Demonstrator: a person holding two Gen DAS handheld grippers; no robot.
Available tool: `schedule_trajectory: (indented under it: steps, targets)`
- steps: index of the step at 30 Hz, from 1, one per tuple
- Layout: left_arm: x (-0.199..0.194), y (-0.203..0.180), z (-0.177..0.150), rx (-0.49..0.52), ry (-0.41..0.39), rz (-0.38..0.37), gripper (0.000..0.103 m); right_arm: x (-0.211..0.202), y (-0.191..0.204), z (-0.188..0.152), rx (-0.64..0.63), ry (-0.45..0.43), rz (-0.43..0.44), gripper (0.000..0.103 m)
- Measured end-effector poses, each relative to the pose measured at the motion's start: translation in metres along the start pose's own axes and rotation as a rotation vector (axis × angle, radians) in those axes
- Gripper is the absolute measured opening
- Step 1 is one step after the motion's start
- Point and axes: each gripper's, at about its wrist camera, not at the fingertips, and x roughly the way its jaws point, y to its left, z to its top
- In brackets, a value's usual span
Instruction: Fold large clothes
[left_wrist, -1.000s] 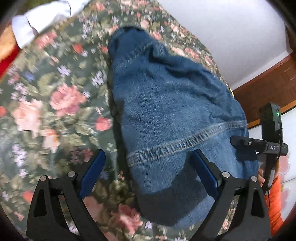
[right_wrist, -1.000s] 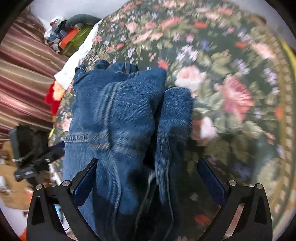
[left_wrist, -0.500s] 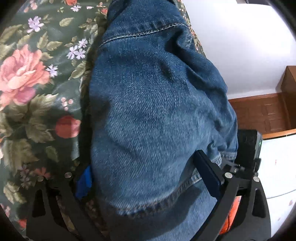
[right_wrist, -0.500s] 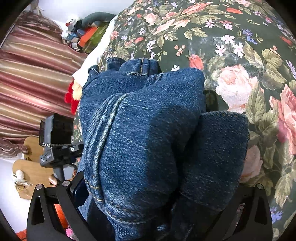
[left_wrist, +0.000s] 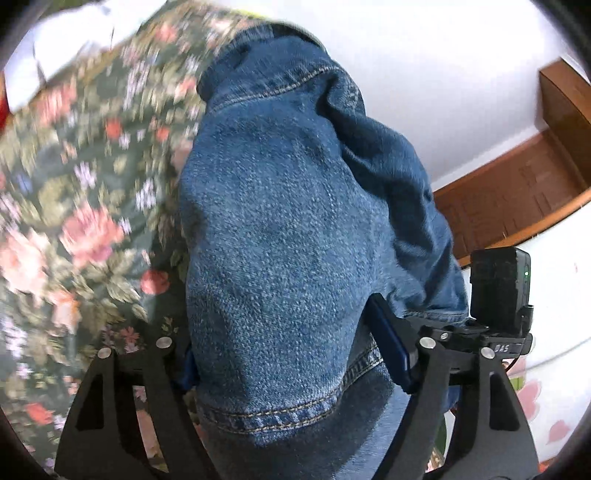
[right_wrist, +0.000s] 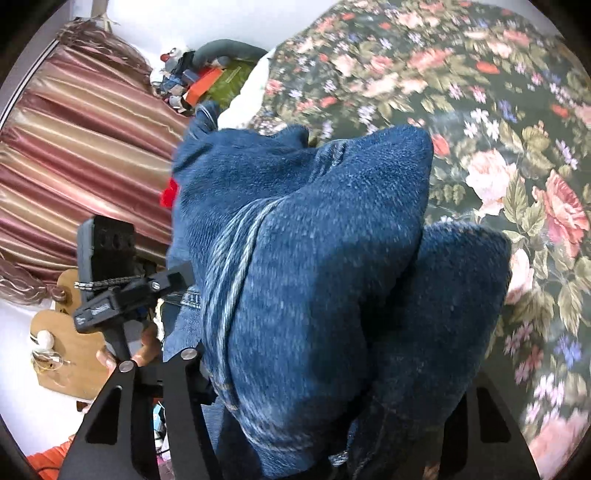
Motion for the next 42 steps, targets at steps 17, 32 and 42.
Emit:
schedule_trajectory:
  steps: [17, 32, 42]
  targets:
    - [-0.151, -0.011, -0.025, 0.114, -0.136, 0.001, 0.073, -0.038, 0.142, -0.054, -0.129, -0.14, -0.029, 0.052]
    - [-0.114, 0.107, -0.059, -0.021, 0.013, 0.064, 0.073, 0.088, 0.12, -0.086, 0.03, 0.032, -0.043, 0.051]
    - [-0.08, 0.17, -0.068, -0.089, 0.051, 0.047, 0.073, 0.131, 0.113, -0.082, -0.023, 0.066, -0.113, 0.052]
